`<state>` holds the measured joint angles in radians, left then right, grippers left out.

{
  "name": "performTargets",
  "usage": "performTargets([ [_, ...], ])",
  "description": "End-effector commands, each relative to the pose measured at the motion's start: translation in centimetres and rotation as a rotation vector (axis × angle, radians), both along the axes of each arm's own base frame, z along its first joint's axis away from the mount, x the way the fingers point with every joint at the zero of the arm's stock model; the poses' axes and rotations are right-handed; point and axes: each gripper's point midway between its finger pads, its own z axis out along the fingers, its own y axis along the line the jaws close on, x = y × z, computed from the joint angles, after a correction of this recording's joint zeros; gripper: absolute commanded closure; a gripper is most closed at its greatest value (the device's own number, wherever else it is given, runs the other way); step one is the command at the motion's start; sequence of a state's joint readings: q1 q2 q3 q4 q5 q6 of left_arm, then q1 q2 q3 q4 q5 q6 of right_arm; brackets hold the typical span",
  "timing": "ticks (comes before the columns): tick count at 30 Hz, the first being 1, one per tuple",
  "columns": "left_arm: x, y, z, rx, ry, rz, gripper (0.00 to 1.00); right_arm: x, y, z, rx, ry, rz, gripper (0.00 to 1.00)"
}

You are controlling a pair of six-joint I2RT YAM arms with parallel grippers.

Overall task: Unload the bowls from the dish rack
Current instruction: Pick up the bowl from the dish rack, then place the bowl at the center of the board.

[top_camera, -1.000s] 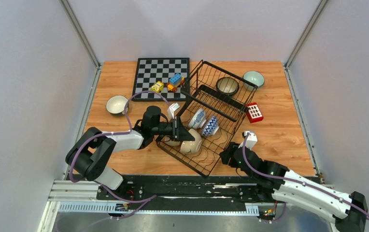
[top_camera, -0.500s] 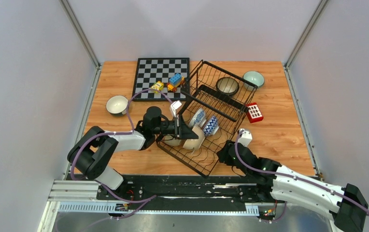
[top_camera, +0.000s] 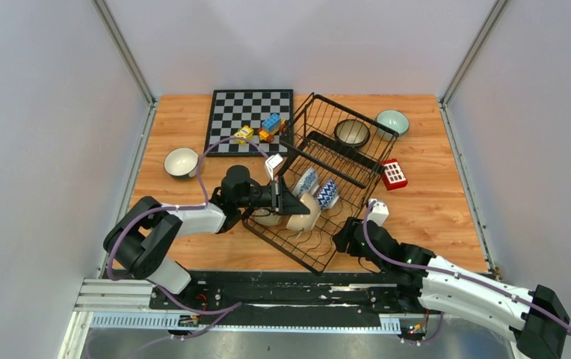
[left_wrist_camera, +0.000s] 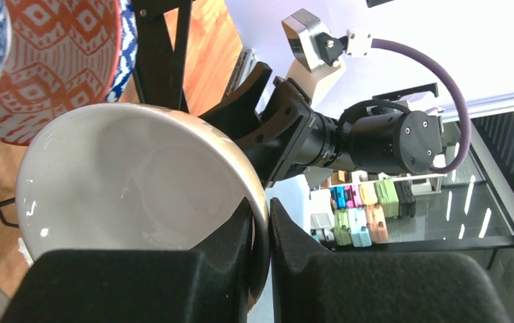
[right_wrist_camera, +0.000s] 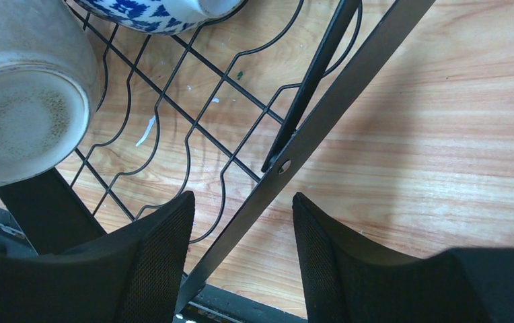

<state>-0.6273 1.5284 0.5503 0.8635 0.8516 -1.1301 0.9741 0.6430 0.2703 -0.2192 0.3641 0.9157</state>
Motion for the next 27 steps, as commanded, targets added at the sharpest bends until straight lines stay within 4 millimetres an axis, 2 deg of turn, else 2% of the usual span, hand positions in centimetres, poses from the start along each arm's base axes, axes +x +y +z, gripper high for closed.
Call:
performTargets([
  [1,-0.4,-0.5,5.3,-0.113,-0.139,-0.027,1.00,0.3,0.1,0.7,-0.001,-0.015,0.013,0.40],
  [16,-1.4,1.0,9.9,-0.043,-0.306,-0.005,1.00,0.7,0.6,1.5,0.005,-0.013,0.032,0.37],
  [21,-2.1,2.0,10.2,0.019,-0.348,0.000,1.00,0.6,0.7,2.7,-0.007,-0.021,0.056,0.31],
  [27,-2.5,4.1,10.2,0.167,-0.459,0.022,1.00,-0.2,0.0,5.2,-0.063,-0.037,0.129,0.24],
])
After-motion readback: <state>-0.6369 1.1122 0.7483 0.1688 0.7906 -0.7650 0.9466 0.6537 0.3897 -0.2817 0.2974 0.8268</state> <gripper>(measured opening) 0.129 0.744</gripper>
